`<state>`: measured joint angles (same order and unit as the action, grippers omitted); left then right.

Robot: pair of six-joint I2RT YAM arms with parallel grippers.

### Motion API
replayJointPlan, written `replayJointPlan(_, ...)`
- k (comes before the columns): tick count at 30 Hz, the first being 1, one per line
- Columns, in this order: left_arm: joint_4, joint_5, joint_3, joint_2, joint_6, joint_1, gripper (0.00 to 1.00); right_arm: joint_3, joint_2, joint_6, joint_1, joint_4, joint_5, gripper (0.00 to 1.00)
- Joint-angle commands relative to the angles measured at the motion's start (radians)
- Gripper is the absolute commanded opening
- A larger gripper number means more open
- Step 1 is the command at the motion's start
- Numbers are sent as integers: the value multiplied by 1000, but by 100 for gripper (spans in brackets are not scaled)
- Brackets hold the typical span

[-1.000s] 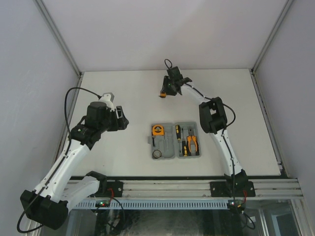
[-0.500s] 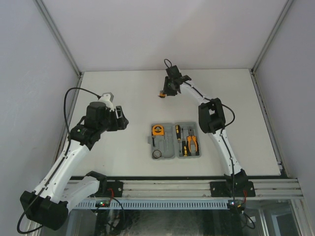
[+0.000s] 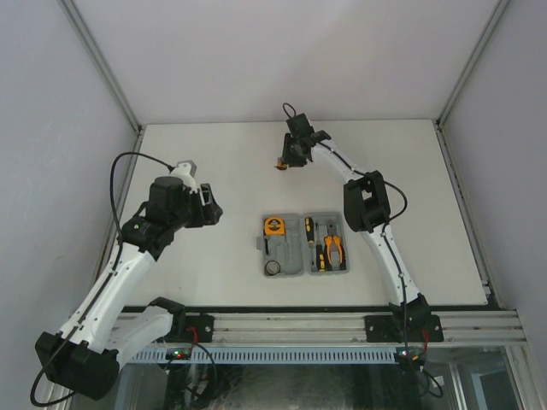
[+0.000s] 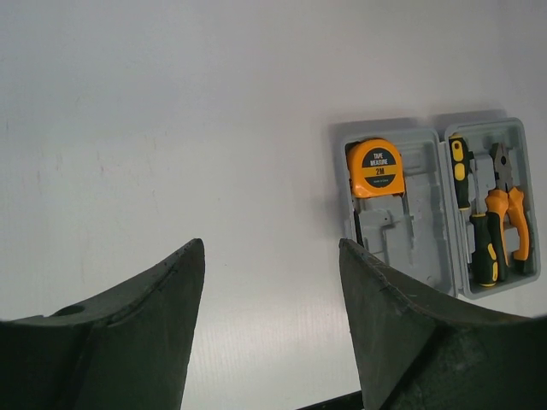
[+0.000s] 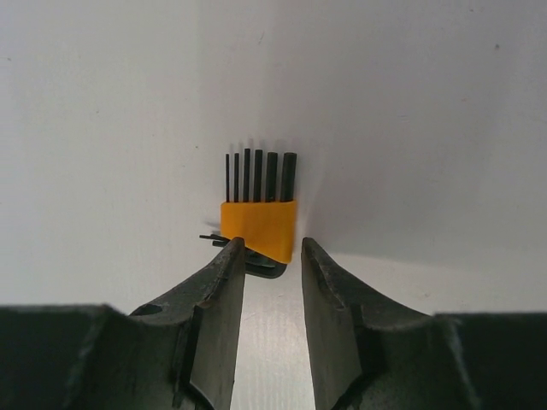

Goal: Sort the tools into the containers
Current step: Move the engineering item at the center of the board.

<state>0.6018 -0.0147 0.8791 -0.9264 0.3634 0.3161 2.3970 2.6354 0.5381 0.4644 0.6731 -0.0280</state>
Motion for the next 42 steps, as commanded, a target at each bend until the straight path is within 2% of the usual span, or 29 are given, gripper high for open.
replayJointPlan(1, -29, -20, -17, 21, -6, -11, 68, -15, -3, 28, -4, -74, -54, 33)
replayJointPlan(7, -31, -25, -18, 17, -6, -14, 68, -15, 6, 62, -13, -67, -33, 32)
replayJointPlan(14, -34, -35, -17, 12, -5, -17, 68, -7, 16, 70, -19, -43, -27, 21)
replayJointPlan(23, -36, -41, -17, 8, -5, -21, 68, 17, 29, 77, -24, 8, -9, 15)
replayJointPlan(31, -36, -48, -18, 6, -4, -24, 68, -89, -39, 66, -28, -42, 16, 10)
replayJointPlan(42, -38, -55, -19, 5, -3, -32, 68, -149, -106, 35, -26, -81, 18, 11)
